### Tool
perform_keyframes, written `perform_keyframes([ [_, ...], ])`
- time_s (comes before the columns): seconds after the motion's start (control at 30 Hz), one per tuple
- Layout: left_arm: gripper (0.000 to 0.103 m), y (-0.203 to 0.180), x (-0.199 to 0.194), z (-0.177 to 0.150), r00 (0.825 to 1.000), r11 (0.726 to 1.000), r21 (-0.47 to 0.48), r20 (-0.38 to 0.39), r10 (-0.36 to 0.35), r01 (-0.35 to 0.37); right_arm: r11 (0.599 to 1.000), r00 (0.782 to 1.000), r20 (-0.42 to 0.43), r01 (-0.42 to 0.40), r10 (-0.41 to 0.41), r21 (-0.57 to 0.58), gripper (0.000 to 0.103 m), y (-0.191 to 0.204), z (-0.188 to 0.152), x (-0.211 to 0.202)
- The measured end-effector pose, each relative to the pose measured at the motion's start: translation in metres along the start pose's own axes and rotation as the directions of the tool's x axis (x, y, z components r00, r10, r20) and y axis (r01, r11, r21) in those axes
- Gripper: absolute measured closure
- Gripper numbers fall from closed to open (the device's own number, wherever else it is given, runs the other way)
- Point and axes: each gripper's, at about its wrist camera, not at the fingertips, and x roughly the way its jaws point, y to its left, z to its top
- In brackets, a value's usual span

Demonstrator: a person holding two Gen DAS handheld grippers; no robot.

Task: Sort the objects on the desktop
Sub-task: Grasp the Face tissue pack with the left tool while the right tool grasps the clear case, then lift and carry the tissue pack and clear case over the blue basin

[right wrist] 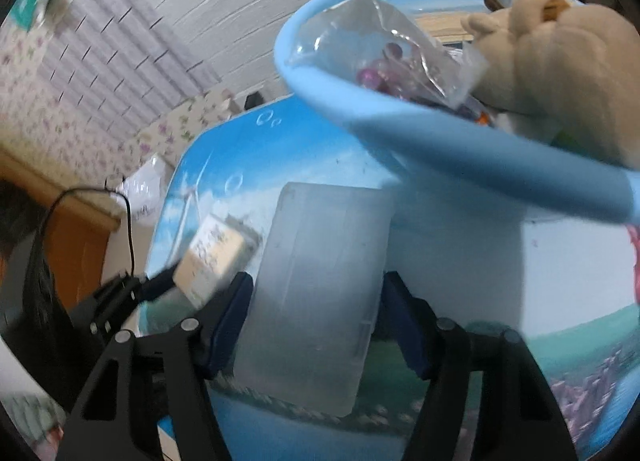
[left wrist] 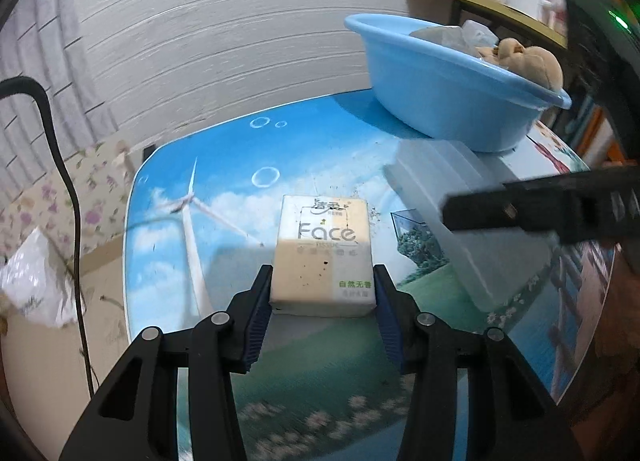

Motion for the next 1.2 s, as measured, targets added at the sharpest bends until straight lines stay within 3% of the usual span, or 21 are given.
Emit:
perform_keyframes([
  [0.3,0.056,-0.019,-0.013,-0.019,0.996,0.978,-0.189,-0.003,0.091,-0.09,0.984,1.0,0.006,0.011,-0.011,-0.178,0.038,-0.017,-0.033,-0.027],
  [0.53,0.056,-0.053,-0.022,-0.026,0.99,0.958,-0.251,-0.015,0.138,-0.137,0.969,1.0,0.015,0.01,-0.006,-0.247,0.038,-0.041,-0.048,-0.047],
  [0.7,0.056,-0.073,-0.024,-0.028,0.989,0.953,-0.263,-0.025,0.148,-0.15,0.968,0.999,0.038,0.024,-0.015,-0.249,0.038,-0.062,-0.052,-0.058],
  [0.83,0.056,-0.086,-0.026,-0.032,0.983,0.946,-0.272,-0.017,0.181,-0.179,0.931,0.987,0.123,0.143,-0.108,-0.335,0.038,-0.066,-0.059,-0.071],
  [1.2,0.056,-0.099,-0.032,-0.039,0.981,0.941,-0.281,-0.018,0.193,-0.19,0.948,0.988,0.136,0.107,-0.069,-0.301,0.038,-0.088,-0.061,-0.079],
])
